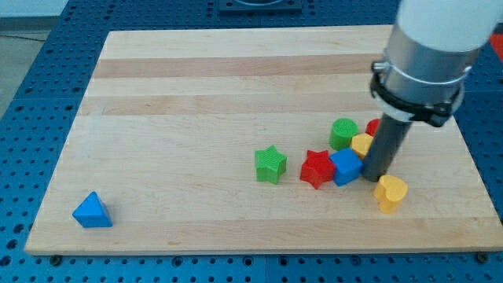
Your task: Push the blue cube into blue triangle
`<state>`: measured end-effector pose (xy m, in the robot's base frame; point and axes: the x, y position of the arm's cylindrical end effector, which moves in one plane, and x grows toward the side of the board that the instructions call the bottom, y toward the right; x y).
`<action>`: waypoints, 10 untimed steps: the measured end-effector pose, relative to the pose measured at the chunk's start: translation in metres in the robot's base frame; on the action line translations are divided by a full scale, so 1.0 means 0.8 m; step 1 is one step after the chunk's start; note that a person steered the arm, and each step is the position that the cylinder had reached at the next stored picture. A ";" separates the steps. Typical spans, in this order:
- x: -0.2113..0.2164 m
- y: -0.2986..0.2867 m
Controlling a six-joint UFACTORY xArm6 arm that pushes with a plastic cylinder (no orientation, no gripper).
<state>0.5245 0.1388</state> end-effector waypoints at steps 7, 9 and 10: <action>-0.102 -0.247; -0.118 -0.318; -0.118 -0.352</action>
<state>0.4304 -0.1428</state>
